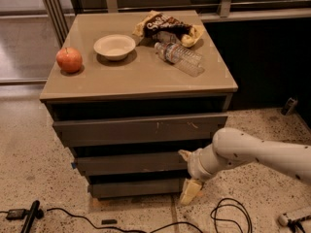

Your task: Open middle drawer

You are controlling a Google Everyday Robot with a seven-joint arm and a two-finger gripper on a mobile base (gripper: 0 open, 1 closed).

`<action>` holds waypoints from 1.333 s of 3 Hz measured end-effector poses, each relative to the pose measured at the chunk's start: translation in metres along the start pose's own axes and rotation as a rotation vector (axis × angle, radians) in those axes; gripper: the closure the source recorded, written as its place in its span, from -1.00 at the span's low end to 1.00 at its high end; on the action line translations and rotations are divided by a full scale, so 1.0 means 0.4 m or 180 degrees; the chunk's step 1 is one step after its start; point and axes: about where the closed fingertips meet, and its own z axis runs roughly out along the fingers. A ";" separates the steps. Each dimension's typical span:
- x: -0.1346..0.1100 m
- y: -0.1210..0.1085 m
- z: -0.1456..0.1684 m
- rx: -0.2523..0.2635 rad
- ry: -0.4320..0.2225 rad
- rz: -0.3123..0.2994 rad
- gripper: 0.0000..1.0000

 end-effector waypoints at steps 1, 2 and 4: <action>0.020 -0.014 0.061 0.0176 -0.0039 -0.0078 -1.00; 0.032 -0.054 0.102 0.0498 -0.0121 -0.0140 -1.00; 0.049 -0.130 0.136 0.0877 -0.0179 -0.0104 -1.00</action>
Offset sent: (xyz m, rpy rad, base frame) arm 0.0532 0.0093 -0.0541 0.0509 -0.3098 -0.1104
